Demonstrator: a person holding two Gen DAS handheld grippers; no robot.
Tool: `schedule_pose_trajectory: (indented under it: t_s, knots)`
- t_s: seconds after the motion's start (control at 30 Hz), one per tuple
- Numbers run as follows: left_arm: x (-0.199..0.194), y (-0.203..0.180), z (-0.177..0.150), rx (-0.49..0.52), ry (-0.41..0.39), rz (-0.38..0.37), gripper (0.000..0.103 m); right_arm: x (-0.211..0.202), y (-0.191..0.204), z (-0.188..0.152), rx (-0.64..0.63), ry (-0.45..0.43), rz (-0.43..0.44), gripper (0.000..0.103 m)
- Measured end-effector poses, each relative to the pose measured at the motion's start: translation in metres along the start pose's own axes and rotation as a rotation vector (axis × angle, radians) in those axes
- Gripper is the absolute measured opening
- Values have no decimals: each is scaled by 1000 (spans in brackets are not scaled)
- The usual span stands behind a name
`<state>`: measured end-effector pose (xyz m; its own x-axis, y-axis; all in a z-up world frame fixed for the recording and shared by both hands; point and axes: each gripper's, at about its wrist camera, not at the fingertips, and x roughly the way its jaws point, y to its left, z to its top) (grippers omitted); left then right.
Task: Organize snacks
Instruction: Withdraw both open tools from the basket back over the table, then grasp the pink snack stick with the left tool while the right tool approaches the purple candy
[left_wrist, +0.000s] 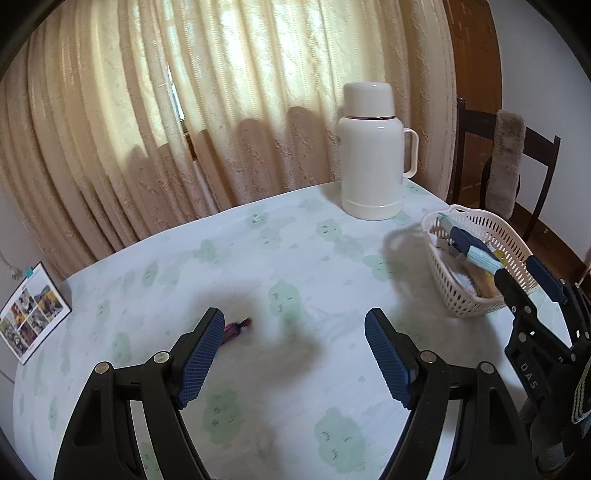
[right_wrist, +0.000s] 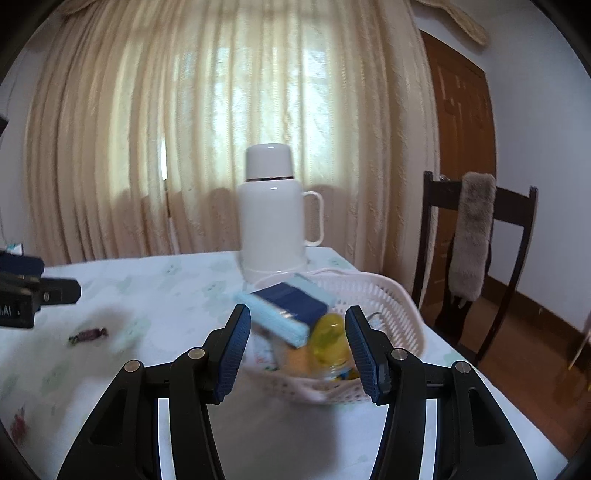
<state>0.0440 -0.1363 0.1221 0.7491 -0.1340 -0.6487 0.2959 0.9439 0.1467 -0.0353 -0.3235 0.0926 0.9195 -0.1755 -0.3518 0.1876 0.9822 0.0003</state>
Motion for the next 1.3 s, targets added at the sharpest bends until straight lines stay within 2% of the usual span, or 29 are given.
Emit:
schedule_pose_trajectory:
  t_s: [0.27,0.53,0.87,1.0,1.2,1.3]
  knots:
    - [-6,27,-18,-52,18,9,77,0,22,-3,21,68,108,55]
    - [-10,67,-44,-139,61,26,79,2,57,-13,-26,149,236,56]
    - [-4,121,-97,-283,186,19,79,2,91,-23,-87,205,310,56]
    - [2,124,-117,-303,241,13,79,5,100,-25,-92,226,332,57]
    - [-2,108,-141,-260,276,-54,78,4,114,-27,-123,247,345,57]
    - [-7,104,-149,-246,285,-74,72,5,118,-27,-132,258,349,57]
